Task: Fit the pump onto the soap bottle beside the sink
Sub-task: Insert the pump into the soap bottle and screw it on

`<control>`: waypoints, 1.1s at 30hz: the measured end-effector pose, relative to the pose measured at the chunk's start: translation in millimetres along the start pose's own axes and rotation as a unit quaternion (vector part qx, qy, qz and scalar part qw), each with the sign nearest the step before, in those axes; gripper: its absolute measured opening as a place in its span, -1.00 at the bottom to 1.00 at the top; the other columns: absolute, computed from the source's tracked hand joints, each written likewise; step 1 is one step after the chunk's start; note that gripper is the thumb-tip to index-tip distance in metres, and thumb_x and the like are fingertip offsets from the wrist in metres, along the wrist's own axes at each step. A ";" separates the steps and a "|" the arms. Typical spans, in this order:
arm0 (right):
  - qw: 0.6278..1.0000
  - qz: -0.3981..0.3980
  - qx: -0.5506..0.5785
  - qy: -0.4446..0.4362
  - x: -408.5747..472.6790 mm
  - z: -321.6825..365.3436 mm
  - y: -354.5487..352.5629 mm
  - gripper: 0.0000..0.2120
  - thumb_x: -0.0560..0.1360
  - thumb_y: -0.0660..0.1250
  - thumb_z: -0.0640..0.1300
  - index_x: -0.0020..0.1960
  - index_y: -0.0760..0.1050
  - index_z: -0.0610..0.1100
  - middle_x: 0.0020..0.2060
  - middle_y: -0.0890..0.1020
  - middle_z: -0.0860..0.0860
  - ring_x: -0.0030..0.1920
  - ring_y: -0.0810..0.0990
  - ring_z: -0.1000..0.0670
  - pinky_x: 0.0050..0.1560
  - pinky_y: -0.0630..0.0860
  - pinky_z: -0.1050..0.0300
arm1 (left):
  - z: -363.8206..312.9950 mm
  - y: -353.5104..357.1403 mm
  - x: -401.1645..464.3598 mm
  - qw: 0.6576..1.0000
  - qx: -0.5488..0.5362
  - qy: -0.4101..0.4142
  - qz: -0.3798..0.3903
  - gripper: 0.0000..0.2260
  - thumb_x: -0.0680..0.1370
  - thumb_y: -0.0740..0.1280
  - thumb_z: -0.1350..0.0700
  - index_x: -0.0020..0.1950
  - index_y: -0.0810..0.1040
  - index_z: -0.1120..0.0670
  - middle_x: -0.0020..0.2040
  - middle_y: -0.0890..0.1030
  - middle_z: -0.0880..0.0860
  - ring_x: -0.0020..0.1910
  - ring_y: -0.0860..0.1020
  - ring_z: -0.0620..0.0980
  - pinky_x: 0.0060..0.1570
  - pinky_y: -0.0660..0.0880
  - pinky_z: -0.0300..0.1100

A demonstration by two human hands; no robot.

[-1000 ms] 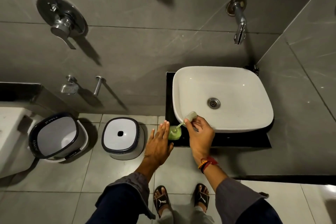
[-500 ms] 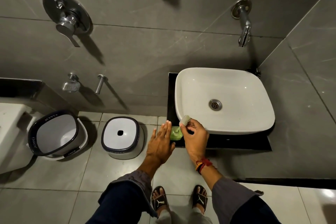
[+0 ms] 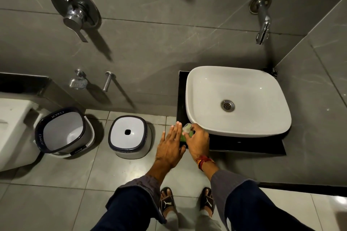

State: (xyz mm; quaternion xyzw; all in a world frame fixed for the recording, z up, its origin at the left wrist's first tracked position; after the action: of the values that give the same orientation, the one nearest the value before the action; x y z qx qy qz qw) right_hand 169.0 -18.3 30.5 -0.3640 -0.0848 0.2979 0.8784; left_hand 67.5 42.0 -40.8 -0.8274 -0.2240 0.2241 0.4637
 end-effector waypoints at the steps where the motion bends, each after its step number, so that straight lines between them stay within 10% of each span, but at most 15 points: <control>1: 1.000 0.006 -0.006 -0.003 1.6 0.0 -0.1 -0.76 0.43 0.50 -0.12 0.06 0.58 -0.15 -0.04 0.69 -0.12 -0.01 0.66 -0.13 0.01 0.63 0.01 | -0.6 0.0 -0.1 1.000 -0.001 0.001 -0.001 -0.27 0.63 0.18 -0.13 0.61 -0.22 0.00 0.64 -0.15 0.01 0.59 -0.13 0.02 0.54 -0.10 0.11; 29: 0.996 0.066 0.005 -0.067 4.2 -3.7 7.1 -0.80 0.48 0.43 -0.22 0.10 0.56 -0.12 0.01 0.66 -0.08 0.05 0.62 -0.07 0.16 0.61 -0.08 | -5.0 3.6 -3.7 0.999 0.051 -0.004 0.018 -0.22 0.60 0.29 -0.10 0.62 -0.15 0.04 0.63 -0.14 0.04 0.59 -0.13 0.06 0.54 -0.09 0.14; 33: 0.995 0.083 -0.007 -0.062 -3.2 -8.6 7.6 -0.53 0.47 0.46 -0.13 0.33 0.44 -0.14 0.19 0.60 -0.14 0.20 0.58 -0.11 0.24 0.57 -0.07 | -4.5 5.3 -4.8 0.996 0.084 -0.013 0.024 -0.20 0.58 0.30 -0.14 0.62 -0.13 0.05 0.64 -0.13 0.05 0.60 -0.11 0.07 0.54 -0.04 0.17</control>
State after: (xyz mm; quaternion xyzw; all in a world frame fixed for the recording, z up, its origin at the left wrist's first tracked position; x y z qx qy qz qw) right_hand 166.1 -21.0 19.3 -0.3562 -0.1109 0.3913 0.8413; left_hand 67.1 33.6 -42.5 -0.7880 -0.1900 0.2636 0.5230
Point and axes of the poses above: each hand's wrist, its own x-axis towards the middle knuckle, its own y-axis out of the palm, z = x × y, the point moved 9 cm from there along x, towards the middle knuckle
